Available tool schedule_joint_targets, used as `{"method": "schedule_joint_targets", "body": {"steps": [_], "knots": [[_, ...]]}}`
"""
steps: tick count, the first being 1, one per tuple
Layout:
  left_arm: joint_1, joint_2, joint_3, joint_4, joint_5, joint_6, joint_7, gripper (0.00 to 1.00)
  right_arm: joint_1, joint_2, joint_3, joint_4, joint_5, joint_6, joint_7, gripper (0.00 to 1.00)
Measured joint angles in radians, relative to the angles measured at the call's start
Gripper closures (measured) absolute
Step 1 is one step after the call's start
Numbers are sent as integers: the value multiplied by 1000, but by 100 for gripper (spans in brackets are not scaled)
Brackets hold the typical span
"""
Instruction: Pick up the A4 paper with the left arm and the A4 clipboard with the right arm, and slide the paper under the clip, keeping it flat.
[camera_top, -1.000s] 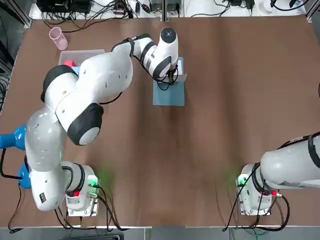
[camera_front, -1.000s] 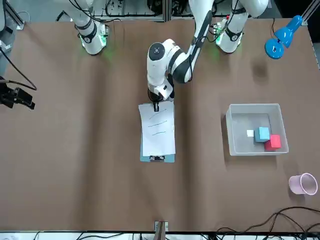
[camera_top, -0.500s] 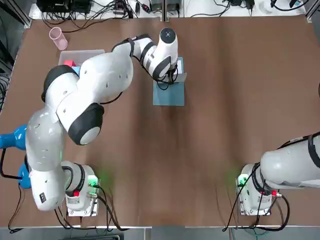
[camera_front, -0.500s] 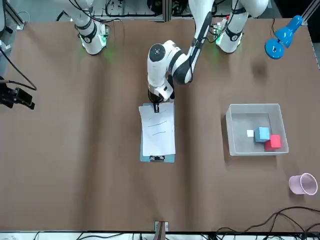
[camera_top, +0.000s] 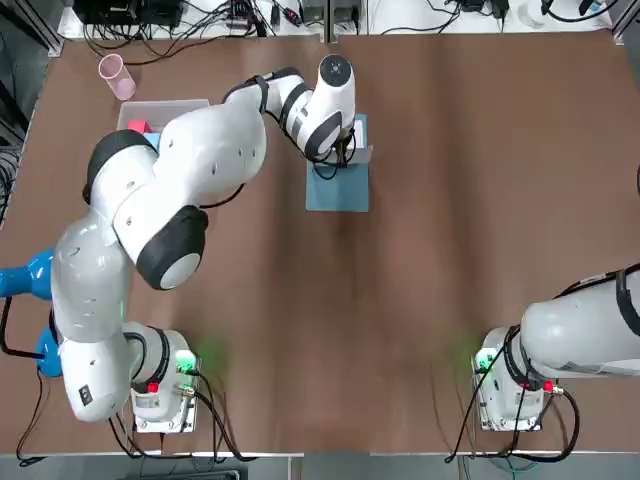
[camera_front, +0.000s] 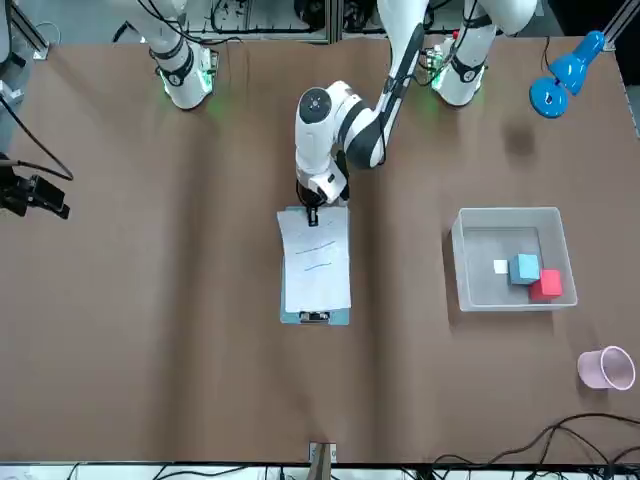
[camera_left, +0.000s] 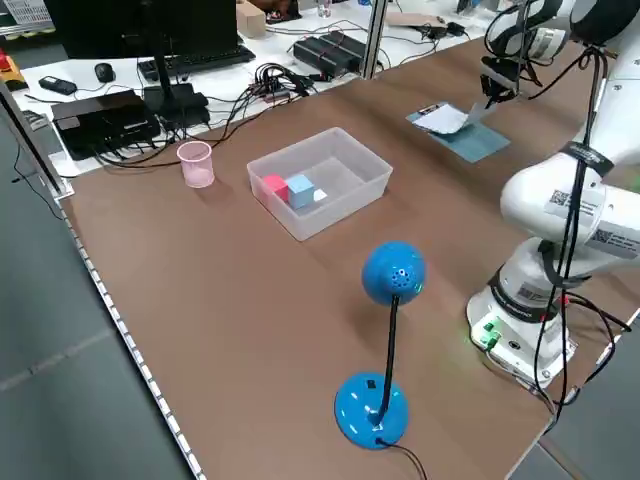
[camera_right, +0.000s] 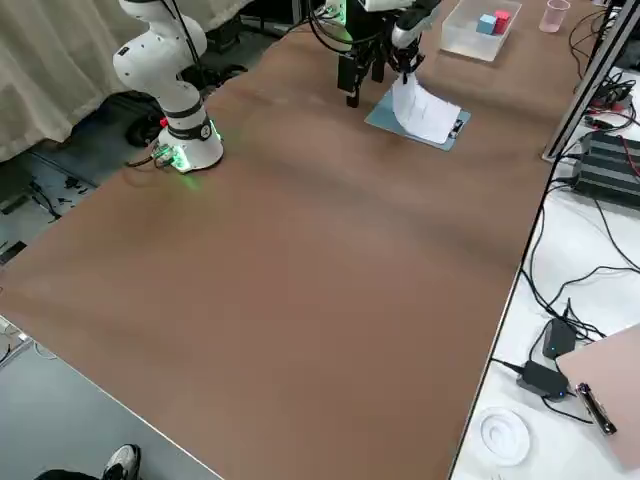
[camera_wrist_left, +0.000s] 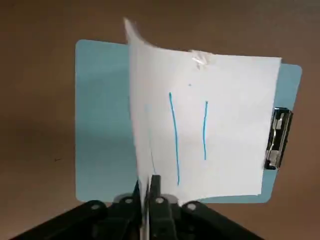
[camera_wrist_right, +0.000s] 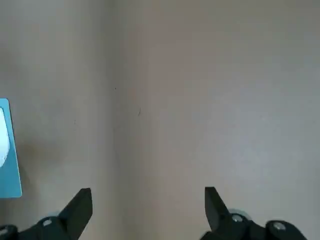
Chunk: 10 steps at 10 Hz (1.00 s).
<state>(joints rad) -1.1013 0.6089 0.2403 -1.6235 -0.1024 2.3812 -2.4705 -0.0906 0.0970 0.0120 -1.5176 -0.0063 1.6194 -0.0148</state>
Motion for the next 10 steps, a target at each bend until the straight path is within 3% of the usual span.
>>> {"method": "schedule_joint_targets", "body": {"steps": [6,10], "knots": [[1,-14,3,10,0,0,47,1,0,0,0,0,0,0,0,0],[36,-147,13,23,10,-139,177,0,-1,0,0,0,0,0,0,0]]}}
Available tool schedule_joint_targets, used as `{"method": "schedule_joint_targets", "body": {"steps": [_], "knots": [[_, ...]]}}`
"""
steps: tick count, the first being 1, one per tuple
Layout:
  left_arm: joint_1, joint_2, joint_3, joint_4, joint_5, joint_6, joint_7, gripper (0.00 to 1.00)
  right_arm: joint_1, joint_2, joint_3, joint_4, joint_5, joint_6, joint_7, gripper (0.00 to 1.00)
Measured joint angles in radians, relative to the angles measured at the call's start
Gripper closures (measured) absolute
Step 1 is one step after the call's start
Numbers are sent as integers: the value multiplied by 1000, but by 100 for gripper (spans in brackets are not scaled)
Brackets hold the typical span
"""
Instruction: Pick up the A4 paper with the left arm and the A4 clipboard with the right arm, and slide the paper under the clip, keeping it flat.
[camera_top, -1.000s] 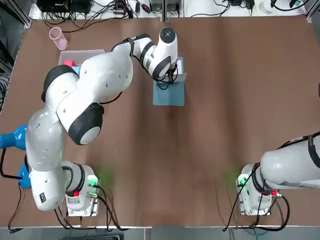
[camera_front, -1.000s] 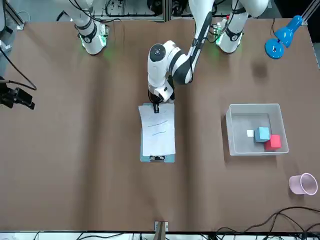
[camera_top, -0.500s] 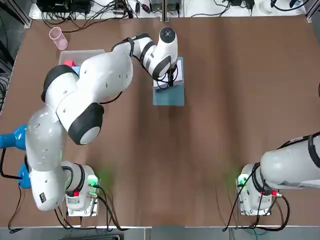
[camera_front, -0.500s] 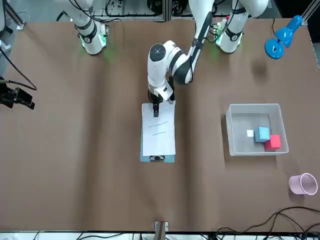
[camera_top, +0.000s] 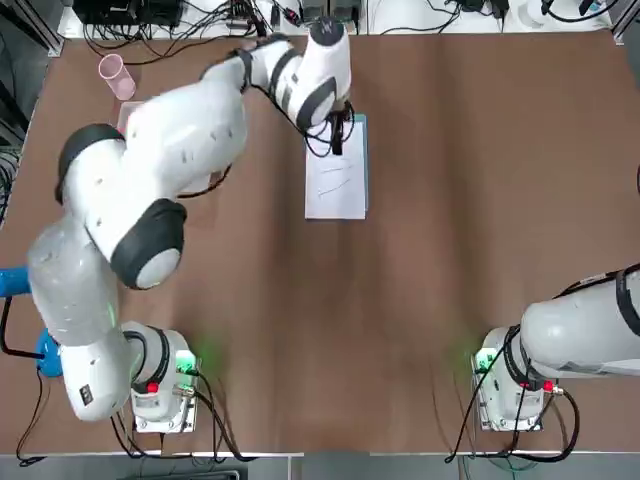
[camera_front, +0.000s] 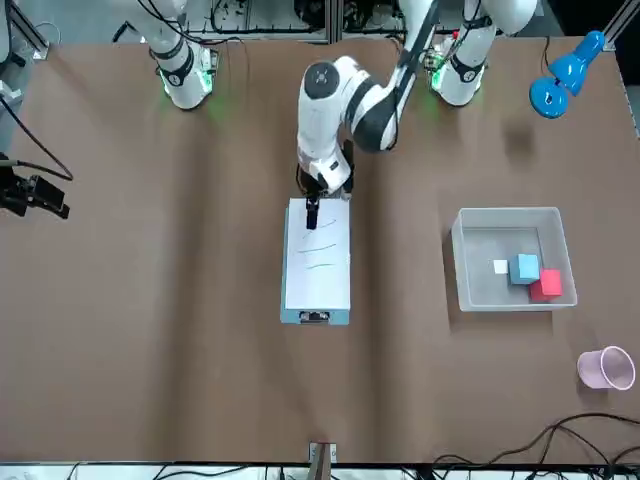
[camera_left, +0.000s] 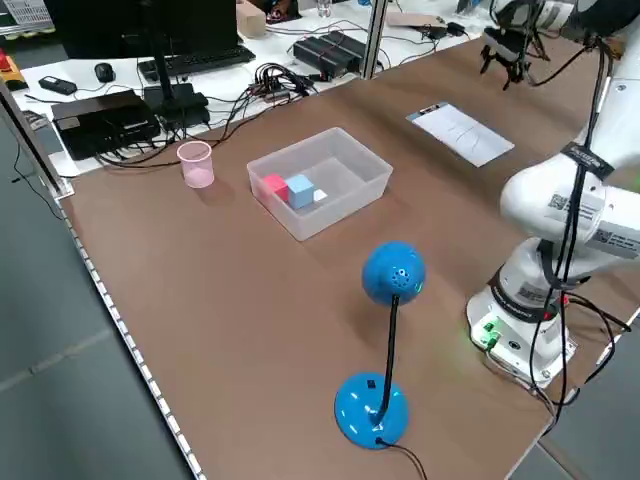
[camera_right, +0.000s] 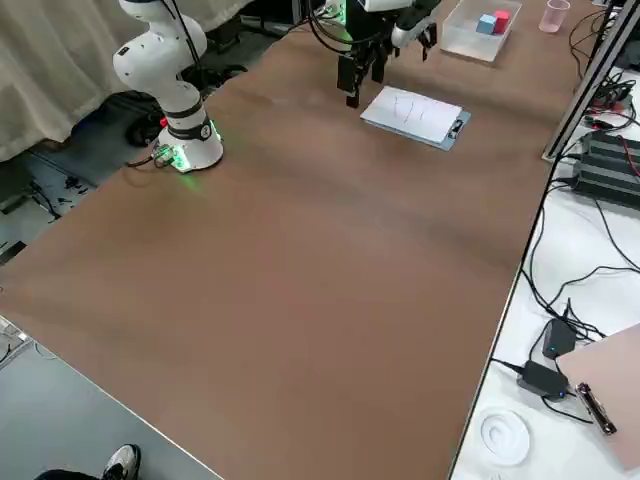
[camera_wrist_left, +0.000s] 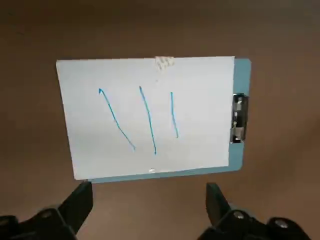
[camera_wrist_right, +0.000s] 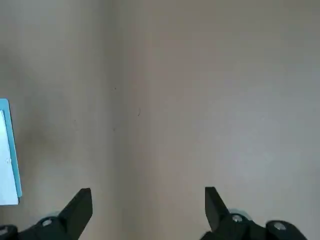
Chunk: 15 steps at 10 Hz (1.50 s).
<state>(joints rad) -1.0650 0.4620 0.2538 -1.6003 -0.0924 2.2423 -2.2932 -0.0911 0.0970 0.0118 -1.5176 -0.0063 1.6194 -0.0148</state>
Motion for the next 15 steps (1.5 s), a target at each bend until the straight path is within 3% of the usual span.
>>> {"method": "schedule_joint_targets", "body": {"steps": [3,8,15], "knots": [[93,-78,2,-1,57,-49,154,0,0,0,0,0,0,0,0,0],[193,-155,4,0,81,-226,495,0,0,0,0,0,0,0,0,0],[481,-333,0,1,81,-453,1175,0,0,0,3,1,0,1,0,0]]}}
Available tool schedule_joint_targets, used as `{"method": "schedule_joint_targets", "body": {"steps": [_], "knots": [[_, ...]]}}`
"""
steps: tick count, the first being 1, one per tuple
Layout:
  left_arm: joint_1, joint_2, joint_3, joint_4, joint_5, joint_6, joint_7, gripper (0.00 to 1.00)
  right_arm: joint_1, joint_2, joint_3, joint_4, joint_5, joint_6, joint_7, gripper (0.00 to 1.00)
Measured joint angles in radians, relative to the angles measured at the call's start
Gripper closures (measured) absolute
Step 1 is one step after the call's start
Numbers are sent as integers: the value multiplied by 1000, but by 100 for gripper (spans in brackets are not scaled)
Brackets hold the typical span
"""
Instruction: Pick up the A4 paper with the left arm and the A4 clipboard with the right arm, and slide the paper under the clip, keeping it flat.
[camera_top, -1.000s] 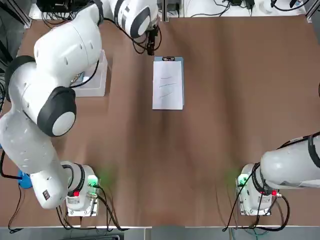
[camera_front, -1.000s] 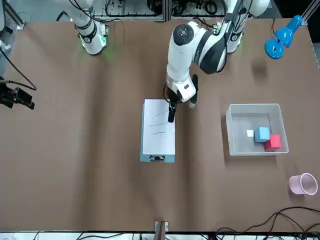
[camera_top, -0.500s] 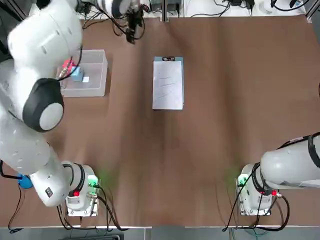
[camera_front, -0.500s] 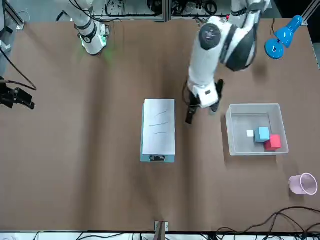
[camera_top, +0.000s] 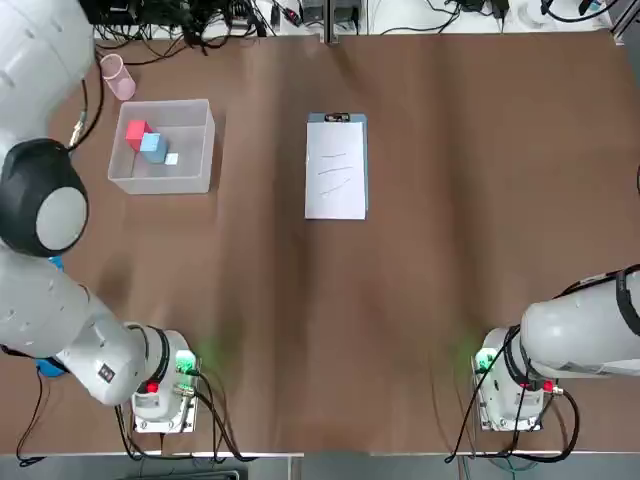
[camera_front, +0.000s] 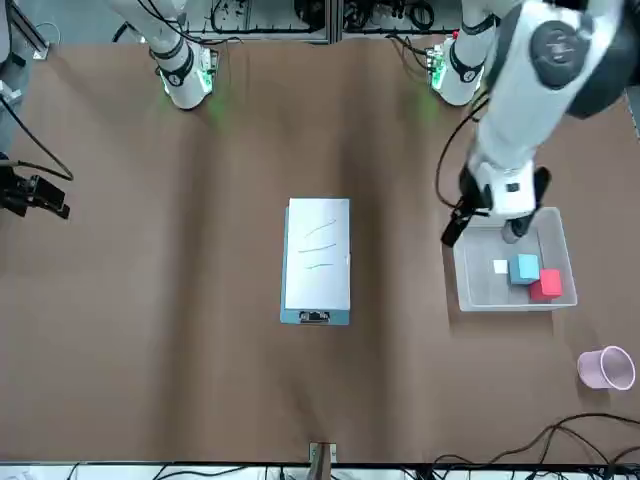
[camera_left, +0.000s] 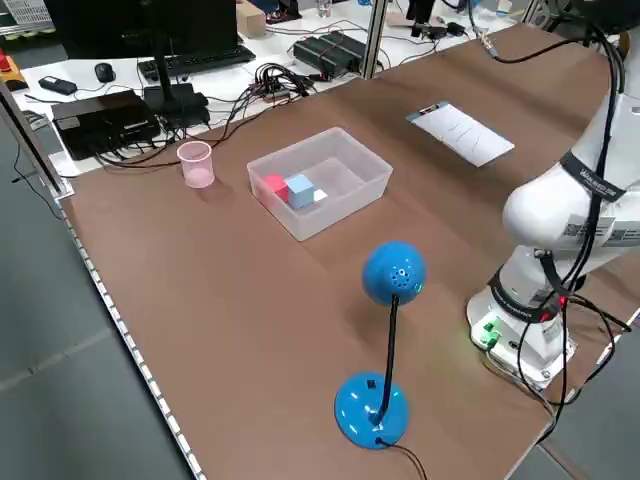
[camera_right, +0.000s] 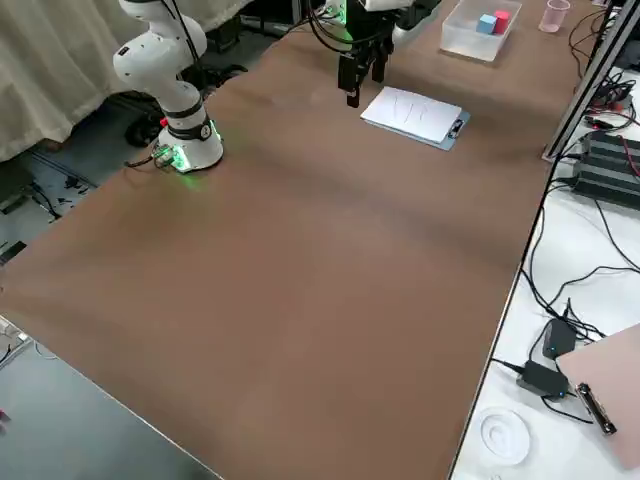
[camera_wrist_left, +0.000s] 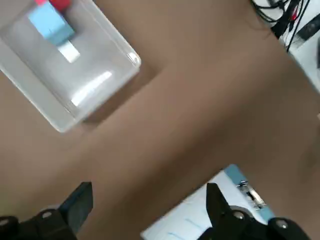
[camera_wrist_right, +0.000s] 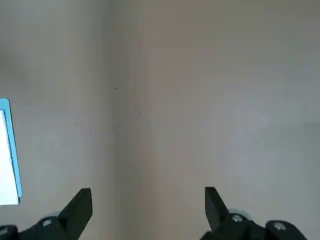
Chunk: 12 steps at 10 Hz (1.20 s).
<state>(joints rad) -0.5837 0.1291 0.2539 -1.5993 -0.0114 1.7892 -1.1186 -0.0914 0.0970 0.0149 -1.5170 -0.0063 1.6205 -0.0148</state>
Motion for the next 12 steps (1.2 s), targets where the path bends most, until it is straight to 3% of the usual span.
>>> {"method": "schedule_joint_targets", "body": {"steps": [2,6,8,12], "knots": [[115,-50,-40,4,-2,-65,316,0,0,-1,2,3,0,0,0,0],[500,-91,-282,49,-3,-181,871,0,0,-4,6,14,0,5,-1,0],[560,-93,-307,58,6,-203,997,0,0,-9,6,17,0,6,0,0],[610,-109,-351,63,15,-230,1019,0,0,-9,6,17,0,7,0,0]]}}
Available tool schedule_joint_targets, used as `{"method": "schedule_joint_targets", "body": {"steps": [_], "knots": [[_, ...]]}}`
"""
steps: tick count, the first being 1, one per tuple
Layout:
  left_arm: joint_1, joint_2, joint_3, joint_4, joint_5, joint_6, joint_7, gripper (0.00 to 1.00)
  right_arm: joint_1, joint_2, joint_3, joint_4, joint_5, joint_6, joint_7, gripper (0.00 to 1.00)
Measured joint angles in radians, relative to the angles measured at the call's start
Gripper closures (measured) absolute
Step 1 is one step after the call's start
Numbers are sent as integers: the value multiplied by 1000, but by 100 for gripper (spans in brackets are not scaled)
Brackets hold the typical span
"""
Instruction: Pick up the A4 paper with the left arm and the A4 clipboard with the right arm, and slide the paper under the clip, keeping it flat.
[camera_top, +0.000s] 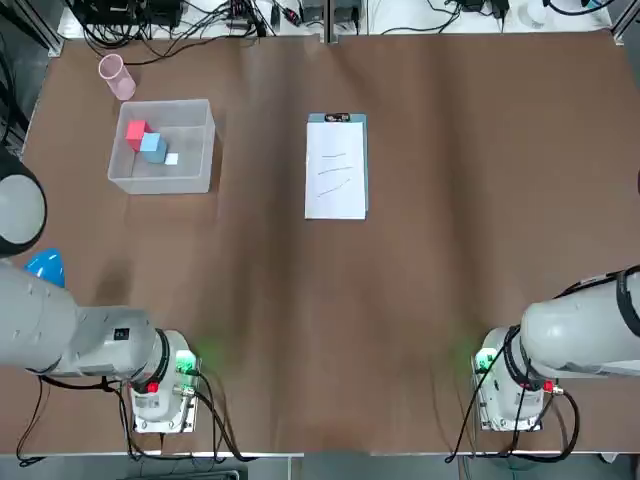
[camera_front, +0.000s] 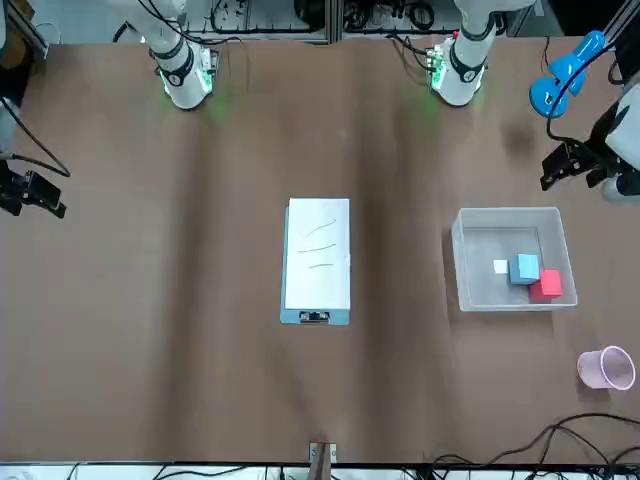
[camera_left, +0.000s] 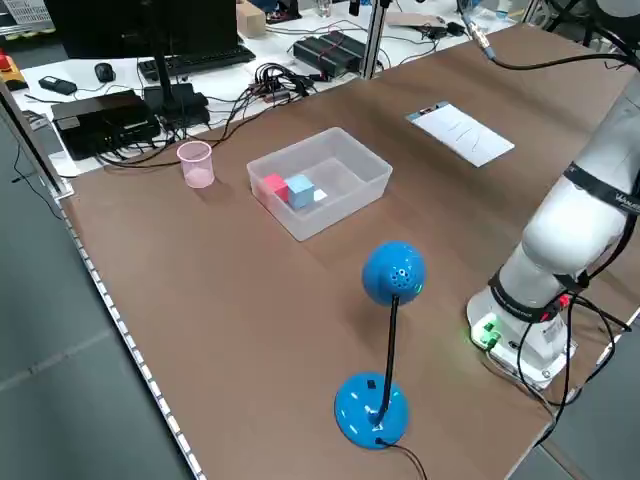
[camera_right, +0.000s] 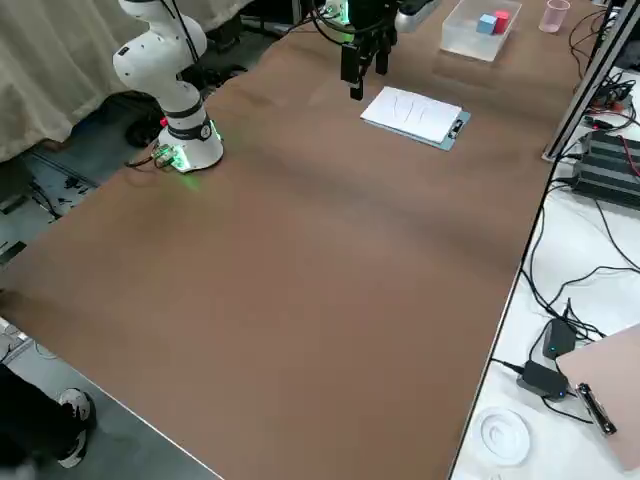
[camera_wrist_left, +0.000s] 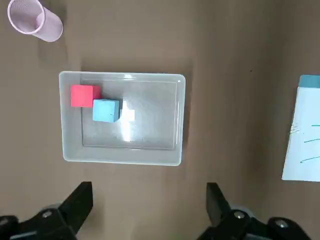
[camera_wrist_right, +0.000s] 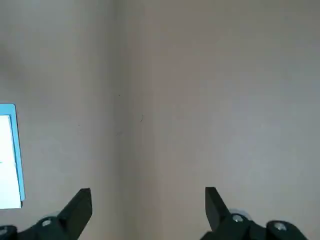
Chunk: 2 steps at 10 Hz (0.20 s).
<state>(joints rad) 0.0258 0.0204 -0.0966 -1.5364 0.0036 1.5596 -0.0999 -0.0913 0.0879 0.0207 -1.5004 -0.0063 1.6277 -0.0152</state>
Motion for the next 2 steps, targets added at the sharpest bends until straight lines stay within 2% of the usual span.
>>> {"method": "schedule_joint_targets", "body": {"steps": [2], "knots": [[1,1,-1,0,0,-1,-9,0,0,0,0,0,0,0,0,0]]}}
